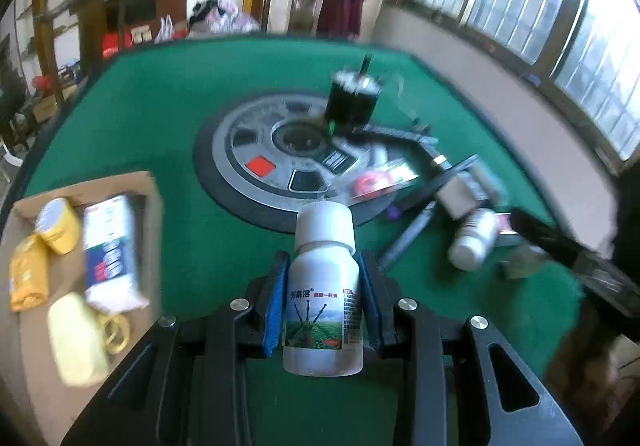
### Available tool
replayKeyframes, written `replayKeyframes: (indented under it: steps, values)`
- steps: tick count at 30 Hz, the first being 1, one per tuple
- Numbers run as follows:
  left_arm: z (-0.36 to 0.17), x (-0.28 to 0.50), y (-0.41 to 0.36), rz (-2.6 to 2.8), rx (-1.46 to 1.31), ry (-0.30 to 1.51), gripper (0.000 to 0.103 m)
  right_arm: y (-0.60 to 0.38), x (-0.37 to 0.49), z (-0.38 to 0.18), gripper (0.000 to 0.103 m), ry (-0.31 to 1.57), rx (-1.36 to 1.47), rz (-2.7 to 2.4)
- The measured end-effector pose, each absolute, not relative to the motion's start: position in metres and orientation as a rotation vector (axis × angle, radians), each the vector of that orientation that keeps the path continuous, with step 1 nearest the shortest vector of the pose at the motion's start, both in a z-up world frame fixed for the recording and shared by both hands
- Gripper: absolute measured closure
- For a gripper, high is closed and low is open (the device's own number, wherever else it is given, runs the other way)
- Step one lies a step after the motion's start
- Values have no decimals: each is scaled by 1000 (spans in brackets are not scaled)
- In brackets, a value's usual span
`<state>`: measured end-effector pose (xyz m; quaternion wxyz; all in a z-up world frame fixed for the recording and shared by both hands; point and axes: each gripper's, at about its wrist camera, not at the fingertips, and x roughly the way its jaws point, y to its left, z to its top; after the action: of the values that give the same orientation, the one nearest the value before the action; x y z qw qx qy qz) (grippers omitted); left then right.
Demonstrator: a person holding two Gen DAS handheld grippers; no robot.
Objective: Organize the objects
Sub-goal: 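Grasp the white pill bottle with the left tool, then lift the pill bottle with the left tool while the right tool grasps a black marker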
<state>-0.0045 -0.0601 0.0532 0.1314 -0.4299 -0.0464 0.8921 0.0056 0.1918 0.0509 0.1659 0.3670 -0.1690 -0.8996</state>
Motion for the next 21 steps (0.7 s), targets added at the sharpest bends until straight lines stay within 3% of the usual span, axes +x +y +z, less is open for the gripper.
replayKeyframes:
  steps: [8, 17, 21]
  values:
    - [95, 74, -116, 2626, -1058, -359, 74, 161, 20, 65, 34, -392, 1005, -2453]
    - [77, 102, -166, 2663, -1066, -546, 74, 61, 36, 32, 35, 220, 1198, -2259]
    - [71, 110, -176, 2678, -1070, -571, 74, 41, 38, 21, 35, 375, 1219, -2289]
